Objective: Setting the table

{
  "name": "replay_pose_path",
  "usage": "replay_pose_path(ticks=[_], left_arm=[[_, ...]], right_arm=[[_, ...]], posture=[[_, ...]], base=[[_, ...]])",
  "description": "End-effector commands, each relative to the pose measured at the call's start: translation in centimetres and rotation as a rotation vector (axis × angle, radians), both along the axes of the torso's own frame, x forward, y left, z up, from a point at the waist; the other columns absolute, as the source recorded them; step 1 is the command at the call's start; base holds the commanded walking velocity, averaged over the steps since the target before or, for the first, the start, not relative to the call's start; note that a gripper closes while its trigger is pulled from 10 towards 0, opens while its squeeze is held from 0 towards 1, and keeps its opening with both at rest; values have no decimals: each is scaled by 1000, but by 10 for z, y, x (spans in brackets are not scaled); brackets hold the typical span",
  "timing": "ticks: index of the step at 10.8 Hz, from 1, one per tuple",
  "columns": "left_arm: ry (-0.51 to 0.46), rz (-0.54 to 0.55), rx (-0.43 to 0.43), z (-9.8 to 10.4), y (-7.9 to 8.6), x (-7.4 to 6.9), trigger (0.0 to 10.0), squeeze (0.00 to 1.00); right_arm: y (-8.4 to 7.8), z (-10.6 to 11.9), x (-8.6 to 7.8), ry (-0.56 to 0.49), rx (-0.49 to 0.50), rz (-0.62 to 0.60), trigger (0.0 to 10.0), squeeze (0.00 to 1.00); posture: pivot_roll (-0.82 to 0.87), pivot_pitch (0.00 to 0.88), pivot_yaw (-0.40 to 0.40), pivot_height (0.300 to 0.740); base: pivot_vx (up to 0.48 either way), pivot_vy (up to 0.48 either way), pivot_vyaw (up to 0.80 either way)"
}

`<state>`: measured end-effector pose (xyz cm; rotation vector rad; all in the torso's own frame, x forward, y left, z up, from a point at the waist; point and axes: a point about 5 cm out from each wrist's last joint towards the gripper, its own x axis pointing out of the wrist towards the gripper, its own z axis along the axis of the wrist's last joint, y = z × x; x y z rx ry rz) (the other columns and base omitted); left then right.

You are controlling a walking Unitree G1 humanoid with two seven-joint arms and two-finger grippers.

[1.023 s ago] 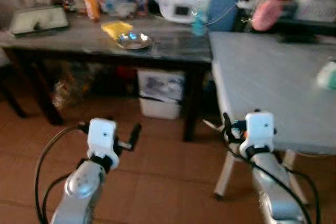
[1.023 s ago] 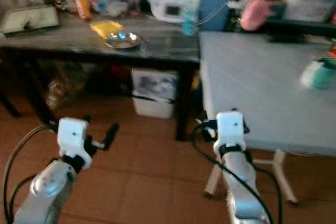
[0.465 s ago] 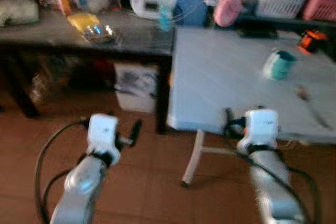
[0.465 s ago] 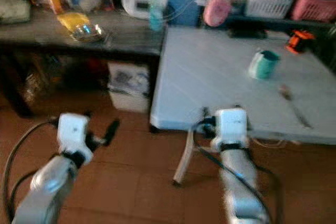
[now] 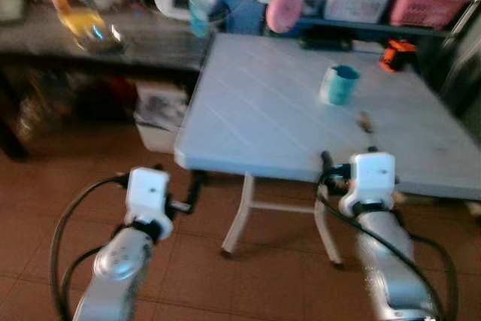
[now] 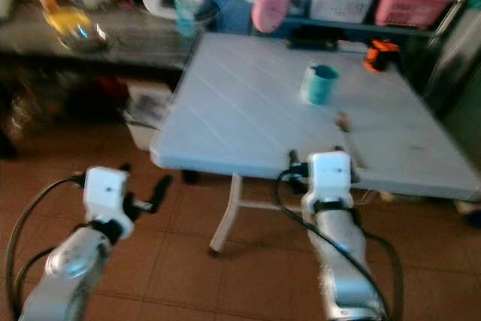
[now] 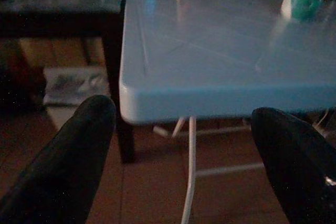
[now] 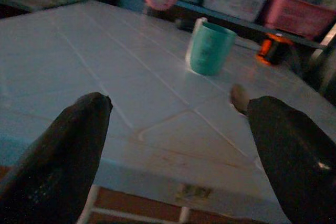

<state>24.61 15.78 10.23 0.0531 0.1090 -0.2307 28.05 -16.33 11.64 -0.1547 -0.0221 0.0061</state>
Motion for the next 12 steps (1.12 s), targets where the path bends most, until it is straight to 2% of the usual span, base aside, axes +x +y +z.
replay_pose_path(ticks=[1, 3, 6, 7, 8, 9, 10, 12], left_arm=[[-20, -2, 0, 4, -2, 2, 10000, 0], [-17, 6, 1, 3, -1, 2, 10000, 0], [-23, 28, 21, 4, 3, 1, 10000, 0], [-36, 29, 42, 6, 4, 1, 10000, 0], [-96, 61, 84, 10, 6, 3, 10000, 0], [-120, 86, 69, 12, 7, 4, 10000, 0], [-113, 56, 63, 12, 5, 4, 10000, 0], [-118, -11, -7, 15, -1, 1, 10000, 0]], right_arm=[[-5, 4, 1, -12, -9, -8, 10000, 0], [-5, 2, 1, -9, -15, -9, 10000, 0], [-6, 0, 0, -5, -20, -22, 10000, 0], [-6, -1, 0, -4, -18, -26, 10000, 0], [-6, -2, 0, -3, -16, -29, 10000, 0], [-4, -2, -1, -2, -12, -31, 10000, 0], [-4, -2, -1, -2, -11, -32, 10000, 0], [-4, -2, -1, -3, -12, -43, 10000, 0]], posture=[[123, 0, -27, 740], [122, 0, -27, 740], [125, 1, -21, 740], [127, 3, -20, 740], [126, 6, -17, 740], [126, 7, -15, 740], [125, 8, -13, 740], [124, 9, -13, 740]], base=[[0, -480, 0], [0, -382, 0], [0, 0, 0], [0, 0, 0], [0, 0, 0], [0, 0, 0], [0, 0, 0], [148, 0, 0]])
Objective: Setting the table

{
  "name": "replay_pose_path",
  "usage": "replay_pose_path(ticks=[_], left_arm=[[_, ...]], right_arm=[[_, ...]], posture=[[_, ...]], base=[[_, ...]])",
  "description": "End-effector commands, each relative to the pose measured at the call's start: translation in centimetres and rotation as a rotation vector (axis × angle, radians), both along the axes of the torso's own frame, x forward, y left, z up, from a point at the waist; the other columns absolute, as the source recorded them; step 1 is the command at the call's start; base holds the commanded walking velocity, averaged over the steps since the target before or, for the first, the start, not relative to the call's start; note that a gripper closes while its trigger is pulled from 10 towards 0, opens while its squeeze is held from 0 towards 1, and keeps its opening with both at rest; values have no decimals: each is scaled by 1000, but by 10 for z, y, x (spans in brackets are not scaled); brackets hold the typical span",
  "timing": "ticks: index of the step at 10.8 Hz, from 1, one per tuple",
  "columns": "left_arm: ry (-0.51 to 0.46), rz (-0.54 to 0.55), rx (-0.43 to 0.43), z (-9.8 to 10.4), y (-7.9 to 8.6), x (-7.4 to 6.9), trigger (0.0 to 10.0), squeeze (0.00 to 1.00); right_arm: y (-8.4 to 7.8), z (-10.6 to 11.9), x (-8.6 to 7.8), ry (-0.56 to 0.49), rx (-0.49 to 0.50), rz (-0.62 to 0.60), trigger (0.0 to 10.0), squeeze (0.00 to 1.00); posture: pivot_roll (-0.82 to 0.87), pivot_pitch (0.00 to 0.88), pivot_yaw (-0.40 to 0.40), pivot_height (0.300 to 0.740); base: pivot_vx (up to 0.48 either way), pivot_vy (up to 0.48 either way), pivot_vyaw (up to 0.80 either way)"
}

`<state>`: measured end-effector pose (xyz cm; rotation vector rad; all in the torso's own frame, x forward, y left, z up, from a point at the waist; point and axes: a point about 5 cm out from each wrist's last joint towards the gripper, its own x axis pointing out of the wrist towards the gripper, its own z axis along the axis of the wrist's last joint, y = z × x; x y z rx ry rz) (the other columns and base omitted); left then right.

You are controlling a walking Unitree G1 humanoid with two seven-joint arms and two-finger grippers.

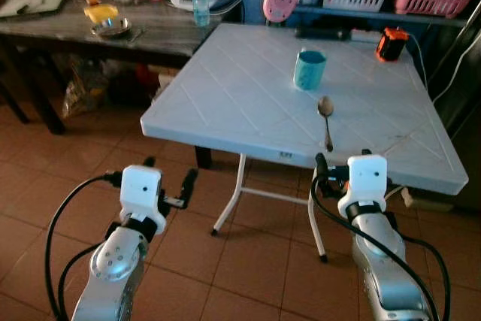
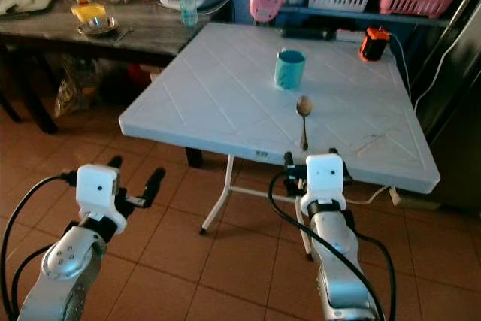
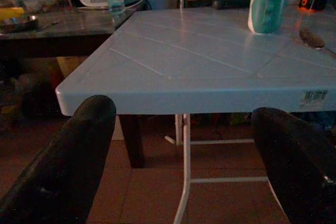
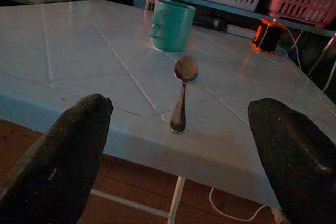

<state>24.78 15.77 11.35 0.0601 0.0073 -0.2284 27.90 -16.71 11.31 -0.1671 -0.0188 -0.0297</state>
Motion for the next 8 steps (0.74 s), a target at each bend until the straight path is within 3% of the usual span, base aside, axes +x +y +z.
replay_pose_path(ticks=[1, 8], left_arm=[[-18, -10, -3, 3, -1, -1, 10000, 0], [-7, -61, -34, 2, -6, -2, 10000, 0]], right_arm=[[-2, 1, 1, -3, 0, -12, 10000, 0], [-3, -2, 0, 10, 9, -23, 10000, 0]], posture=[[124, 10, -13, 740], [120, 11, -10, 740]], base=[[337, 0, 0], [469, 0, -60]])
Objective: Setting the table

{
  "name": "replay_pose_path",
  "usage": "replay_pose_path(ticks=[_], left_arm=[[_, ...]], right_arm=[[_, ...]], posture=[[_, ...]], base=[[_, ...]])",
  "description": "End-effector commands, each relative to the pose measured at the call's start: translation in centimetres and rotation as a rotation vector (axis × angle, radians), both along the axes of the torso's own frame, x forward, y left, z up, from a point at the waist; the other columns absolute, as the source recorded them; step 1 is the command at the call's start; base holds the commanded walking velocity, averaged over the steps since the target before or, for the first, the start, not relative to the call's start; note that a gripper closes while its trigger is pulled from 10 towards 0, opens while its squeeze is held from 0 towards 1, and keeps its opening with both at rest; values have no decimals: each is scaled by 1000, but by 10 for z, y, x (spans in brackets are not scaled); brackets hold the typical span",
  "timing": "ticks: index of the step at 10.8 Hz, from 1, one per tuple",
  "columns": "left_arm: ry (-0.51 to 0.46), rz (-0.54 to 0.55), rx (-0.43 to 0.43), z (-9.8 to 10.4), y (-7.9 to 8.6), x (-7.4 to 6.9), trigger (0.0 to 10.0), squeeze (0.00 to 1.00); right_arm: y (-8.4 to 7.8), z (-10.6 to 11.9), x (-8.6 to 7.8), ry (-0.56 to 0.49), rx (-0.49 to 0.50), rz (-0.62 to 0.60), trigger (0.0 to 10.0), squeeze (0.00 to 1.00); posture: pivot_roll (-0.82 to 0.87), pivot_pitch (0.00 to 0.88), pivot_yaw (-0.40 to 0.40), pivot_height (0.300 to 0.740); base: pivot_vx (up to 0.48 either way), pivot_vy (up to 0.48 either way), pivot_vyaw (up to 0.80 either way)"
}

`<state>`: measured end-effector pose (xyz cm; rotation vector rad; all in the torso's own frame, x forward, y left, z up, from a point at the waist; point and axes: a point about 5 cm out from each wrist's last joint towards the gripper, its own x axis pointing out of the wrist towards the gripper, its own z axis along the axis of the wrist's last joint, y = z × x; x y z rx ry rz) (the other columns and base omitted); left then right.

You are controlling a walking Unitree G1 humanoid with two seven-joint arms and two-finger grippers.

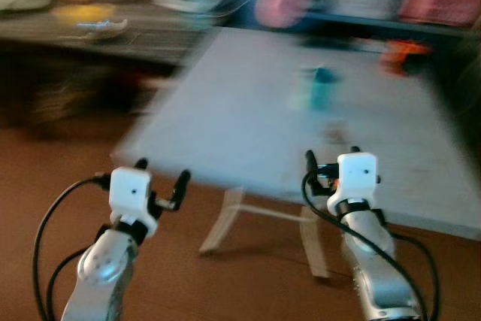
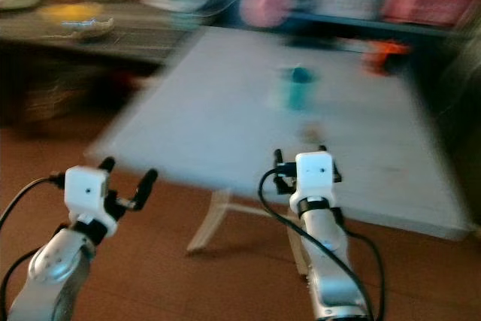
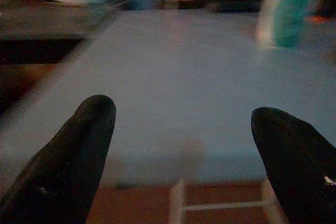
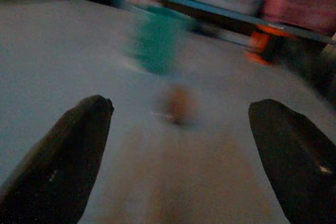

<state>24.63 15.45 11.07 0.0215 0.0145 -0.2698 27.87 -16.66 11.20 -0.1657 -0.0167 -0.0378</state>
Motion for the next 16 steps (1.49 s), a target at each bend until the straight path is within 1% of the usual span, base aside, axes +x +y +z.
replay_pose_path(ticks=[1, 3, 4, 6, 7, 8, 9, 11, 13, 14, 15, 16], left_arm=[[-16, -26, 2, 4, -3, -1, 10000, 0], [-3, -40, -1, 2, -5, -1, 10000, 0], [4, -47, 0, 1, -5, -2, 10000, 0], [13, -48, 7, -2, -4, -1, 10000, 0], [20, -64, 9, -3, -4, -3, 10000, 0], [39, -107, 2, -5, -5, -6, 10000, 0], [58, -145, 16, -8, -6, -9, 10000, 0], [67, -197, 26, -8, -6, -12, 10000, 0], [80, -243, 34, -8, -7, -15, 10000, 0], [103, -307, 37, -8, -10, -21, 10000, 0], [111, -347, 37, -8, -12, -23, 10000, 0], [120, -416, 25, -5, -15, -25, 10000, 0]], right_arm=[[-3, -1, 0, 11, 9, -14, 10000, 0], [-2, -3, 0, 18, 13, -13, 10000, 0], [-2, -3, -1, 19, 10, -12, 10000, 0], [-1, -3, 0, 18, 10, -10, 10000, 0], [1, -1, 0, 15, 14, -6, 10000, 0], [4, -1, -2, 17, 20, 0, 10000, 0], [4, -4, -4, 27, 26, 2, 10000, 0], [5, -5, -6, 41, 43, 8, 10000, 0], [6, -6, -9, 65, 80, -7, 10000, 0], [9, -10, -14, 122, 142, -16, 10000, 0], [9, -11, -15, 132, 164, -20, 10000, 0], [10, -14, -16, 165, 193, -23, 10000, 0]], posture=[[119, 12, -10, 740], [117, 12, -10, 740], [117, 12, -11, 740], [121, 11, -13, 740], [122, 12, -15, 740], [122, 18, -12, 740], [122, 21, -14, 740], [118, 30, -11, 740], [116, 40, -7, 740], [109, 59, 2, 740], [107, 64, 3, 740], [101, 74, 5, 740]], base=[[480, 0, 0], [401, 0, -591], [0, 0, -481], [0, 0, 0], [0, 0, 0], [0, 0, 0], [0, 0, 0], [0, 0, 0], [0, 0, 0], [0, 0, 0], [0, 0, 0], [0, 0, 0]])
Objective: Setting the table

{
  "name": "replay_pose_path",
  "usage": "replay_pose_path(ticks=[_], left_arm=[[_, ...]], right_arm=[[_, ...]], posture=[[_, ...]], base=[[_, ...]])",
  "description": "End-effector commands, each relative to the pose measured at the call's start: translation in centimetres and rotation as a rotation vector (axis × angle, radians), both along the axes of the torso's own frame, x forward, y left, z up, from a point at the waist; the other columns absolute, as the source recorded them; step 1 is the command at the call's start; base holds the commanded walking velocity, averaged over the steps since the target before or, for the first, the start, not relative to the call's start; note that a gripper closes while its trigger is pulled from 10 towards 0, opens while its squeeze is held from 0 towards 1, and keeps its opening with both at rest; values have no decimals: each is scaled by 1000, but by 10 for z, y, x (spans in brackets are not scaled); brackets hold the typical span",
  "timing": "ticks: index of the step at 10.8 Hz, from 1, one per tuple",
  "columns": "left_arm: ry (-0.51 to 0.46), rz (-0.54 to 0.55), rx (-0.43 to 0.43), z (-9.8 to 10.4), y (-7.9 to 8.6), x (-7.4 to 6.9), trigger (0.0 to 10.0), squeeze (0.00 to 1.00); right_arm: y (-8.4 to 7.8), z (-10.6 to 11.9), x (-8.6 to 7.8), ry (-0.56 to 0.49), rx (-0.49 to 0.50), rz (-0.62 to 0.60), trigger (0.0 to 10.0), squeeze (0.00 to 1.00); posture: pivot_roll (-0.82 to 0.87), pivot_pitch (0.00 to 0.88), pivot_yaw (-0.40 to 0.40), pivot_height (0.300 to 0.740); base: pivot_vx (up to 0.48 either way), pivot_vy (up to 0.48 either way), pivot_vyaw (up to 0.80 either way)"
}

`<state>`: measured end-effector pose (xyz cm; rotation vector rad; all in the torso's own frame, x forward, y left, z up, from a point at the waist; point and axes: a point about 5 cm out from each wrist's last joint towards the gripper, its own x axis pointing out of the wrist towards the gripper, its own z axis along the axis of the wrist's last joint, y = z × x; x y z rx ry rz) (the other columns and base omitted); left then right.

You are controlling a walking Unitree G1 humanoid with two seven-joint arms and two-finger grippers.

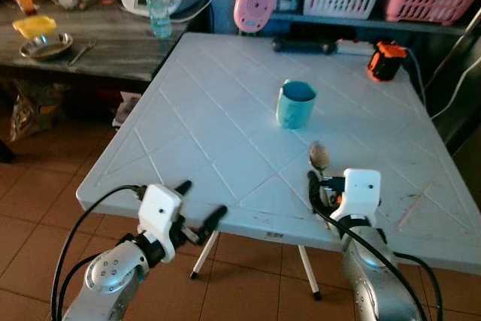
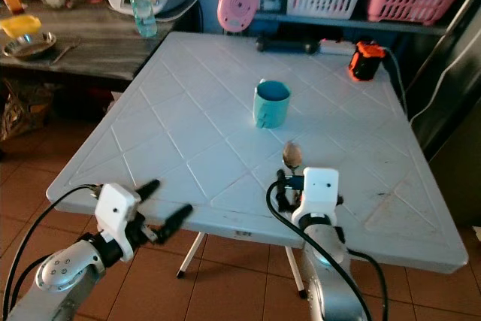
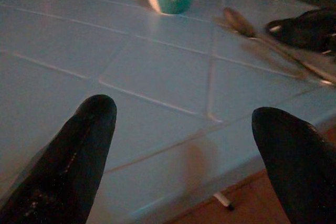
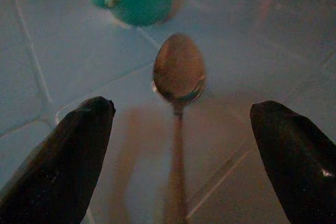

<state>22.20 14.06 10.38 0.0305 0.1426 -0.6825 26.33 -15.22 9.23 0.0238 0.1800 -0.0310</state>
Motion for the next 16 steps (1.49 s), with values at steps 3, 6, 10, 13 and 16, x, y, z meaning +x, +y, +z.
replay_pose_path(ticks=[3, 6, 10, 13, 16], left_arm=[[4, -148, -5, 14, -6, -1, 10000, 0], [32, -196, -2, 12, -9, 2, 10000, 0], [37, -196, -11, 12, -12, 2, 10000, 0], [48, -202, -15, 10, -14, 0, 10000, 0], [55, -209, -12, 10, -14, -1, 10000, 0]], right_arm=[[-1, 6, 6, 21, 23, -17, 10000, 0], [7, 4, 18, 70, -19, -10, 10000, 0], [29, -10, 29, 186, 62, 43, 10000, 0], [30, -20, 31, 251, 2, 17, 0, 0], [24, -30, 27, 303, -1, -23, 0, 0]], posture=[[87, 77, -7, 740], [84, 72, -19, 740], [95, 73, -22, 740], [103, 74, -28, 740], [106, 73, -25, 740]], base=[[0, 0, 0], [0, 0, 0], [0, 0, 0], [0, 0, 0], [0, 0, 0]])
